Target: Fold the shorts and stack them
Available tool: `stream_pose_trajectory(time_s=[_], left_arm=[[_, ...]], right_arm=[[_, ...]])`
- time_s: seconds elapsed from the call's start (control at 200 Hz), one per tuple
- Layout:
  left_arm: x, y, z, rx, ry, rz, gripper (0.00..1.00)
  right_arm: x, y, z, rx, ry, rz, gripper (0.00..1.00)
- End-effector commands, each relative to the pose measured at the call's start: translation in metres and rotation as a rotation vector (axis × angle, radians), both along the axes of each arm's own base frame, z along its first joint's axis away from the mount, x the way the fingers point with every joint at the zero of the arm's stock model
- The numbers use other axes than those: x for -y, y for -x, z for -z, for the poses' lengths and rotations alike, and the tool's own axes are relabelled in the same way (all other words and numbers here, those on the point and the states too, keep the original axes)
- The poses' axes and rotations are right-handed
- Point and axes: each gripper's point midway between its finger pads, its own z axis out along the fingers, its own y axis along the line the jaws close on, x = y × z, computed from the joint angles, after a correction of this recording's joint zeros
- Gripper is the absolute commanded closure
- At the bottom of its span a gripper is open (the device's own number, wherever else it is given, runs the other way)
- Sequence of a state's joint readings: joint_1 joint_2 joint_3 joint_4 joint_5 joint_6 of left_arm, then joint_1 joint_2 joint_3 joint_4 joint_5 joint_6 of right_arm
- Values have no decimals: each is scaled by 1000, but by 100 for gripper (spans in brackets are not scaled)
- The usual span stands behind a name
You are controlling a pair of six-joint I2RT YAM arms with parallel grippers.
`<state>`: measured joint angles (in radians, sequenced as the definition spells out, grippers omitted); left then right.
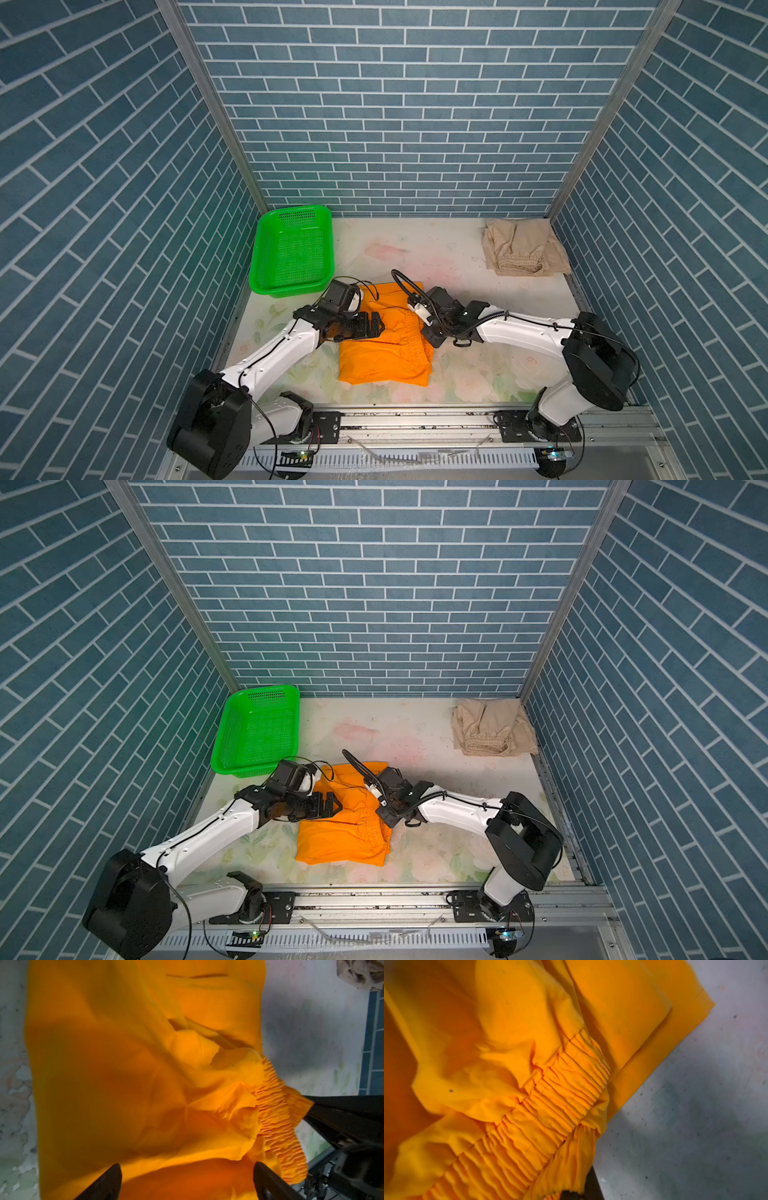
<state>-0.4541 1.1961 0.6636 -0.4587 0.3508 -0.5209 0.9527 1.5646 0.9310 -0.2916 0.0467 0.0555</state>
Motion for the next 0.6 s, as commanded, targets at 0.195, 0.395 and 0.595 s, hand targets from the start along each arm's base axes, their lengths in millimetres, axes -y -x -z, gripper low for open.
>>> stream_pose_trajectory(time_s=[0.195, 0.395, 0.595], left_arm=[[-16, 14, 19, -10, -65, -9, 0], [-7, 5, 2, 22, -25, 0, 0], [-9, 1, -25, 72, -24, -2, 0]], right_arm=[[17, -6, 15, -109, -156, 177, 50], [29, -12, 0, -152, -185, 262, 39], [51, -34, -60, -104, -197, 331, 1]])
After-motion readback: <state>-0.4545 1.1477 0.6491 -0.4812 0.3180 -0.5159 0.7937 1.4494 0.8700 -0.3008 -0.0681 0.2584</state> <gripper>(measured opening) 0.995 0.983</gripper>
